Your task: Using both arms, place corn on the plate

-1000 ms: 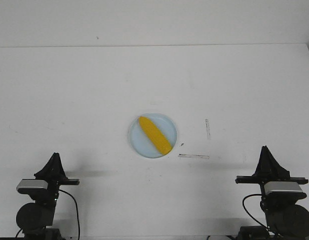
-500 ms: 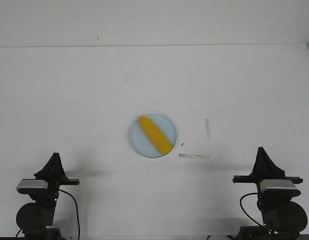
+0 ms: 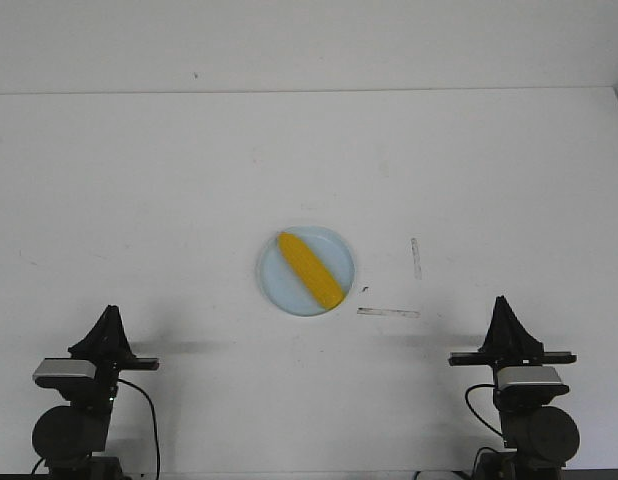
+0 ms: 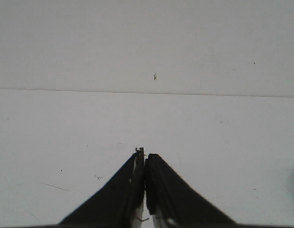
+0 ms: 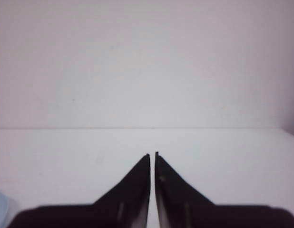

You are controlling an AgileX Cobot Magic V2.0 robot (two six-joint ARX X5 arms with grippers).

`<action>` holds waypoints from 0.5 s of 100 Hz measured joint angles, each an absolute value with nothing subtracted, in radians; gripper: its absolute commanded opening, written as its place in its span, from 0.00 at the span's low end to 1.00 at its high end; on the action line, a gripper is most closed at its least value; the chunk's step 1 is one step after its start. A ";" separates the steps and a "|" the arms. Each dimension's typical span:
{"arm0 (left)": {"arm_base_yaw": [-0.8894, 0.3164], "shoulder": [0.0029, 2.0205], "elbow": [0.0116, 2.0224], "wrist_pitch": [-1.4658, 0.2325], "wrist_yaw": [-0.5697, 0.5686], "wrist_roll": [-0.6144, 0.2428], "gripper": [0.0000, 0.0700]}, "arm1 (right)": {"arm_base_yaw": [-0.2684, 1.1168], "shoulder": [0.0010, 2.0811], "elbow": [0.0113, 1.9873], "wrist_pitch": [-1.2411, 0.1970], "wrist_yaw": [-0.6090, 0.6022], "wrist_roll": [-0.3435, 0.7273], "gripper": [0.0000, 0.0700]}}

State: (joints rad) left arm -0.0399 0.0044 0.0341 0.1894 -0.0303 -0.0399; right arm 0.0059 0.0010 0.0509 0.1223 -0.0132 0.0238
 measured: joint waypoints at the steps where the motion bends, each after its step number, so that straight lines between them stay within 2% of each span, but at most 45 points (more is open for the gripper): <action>1: -0.040 0.004 0.034 0.190 -0.030 -0.040 0.00 | 0.006 0.001 0.045 0.132 -0.015 0.024 0.02; 6: -0.039 0.004 0.034 0.191 -0.030 -0.040 0.00 | 0.006 0.001 0.014 0.178 -0.019 0.024 0.02; 50: -0.039 0.004 0.034 0.193 -0.030 -0.040 0.00 | 0.006 0.001 0.014 0.153 -0.054 0.024 0.02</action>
